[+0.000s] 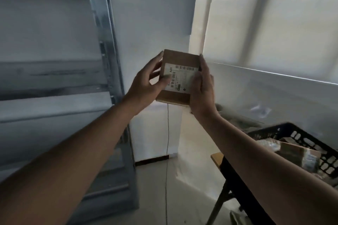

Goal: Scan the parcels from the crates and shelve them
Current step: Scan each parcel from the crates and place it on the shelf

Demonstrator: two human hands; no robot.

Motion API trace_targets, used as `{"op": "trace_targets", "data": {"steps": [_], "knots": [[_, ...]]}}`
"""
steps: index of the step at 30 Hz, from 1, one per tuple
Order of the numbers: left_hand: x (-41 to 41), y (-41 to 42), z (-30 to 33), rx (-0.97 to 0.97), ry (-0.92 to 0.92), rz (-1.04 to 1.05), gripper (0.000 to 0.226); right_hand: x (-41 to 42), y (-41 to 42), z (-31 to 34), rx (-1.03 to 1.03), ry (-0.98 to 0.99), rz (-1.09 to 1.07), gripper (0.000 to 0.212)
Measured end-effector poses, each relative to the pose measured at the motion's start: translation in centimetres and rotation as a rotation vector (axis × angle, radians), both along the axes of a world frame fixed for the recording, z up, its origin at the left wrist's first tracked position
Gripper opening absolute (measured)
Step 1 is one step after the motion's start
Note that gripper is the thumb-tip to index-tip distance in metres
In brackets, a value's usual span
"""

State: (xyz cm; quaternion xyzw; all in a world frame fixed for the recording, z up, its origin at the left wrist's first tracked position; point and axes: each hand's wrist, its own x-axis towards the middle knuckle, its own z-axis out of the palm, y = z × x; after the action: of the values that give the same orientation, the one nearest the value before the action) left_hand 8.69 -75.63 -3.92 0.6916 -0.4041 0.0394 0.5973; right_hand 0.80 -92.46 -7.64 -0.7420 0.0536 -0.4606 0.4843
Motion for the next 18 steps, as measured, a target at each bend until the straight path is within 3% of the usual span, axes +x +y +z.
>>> {"op": "trace_targets", "data": {"steps": [7,18], "knots": [[1.8,17.0,0.7,0.017,-0.089,0.194,0.072,4.3,16.2,1.1,-0.010,-0.041,0.162,0.057],[3.4,40.1,0.6,-0.022,-0.041,0.431,0.076,10.7,38.2,2.7,-0.027,0.039,0.429,0.051]]}}
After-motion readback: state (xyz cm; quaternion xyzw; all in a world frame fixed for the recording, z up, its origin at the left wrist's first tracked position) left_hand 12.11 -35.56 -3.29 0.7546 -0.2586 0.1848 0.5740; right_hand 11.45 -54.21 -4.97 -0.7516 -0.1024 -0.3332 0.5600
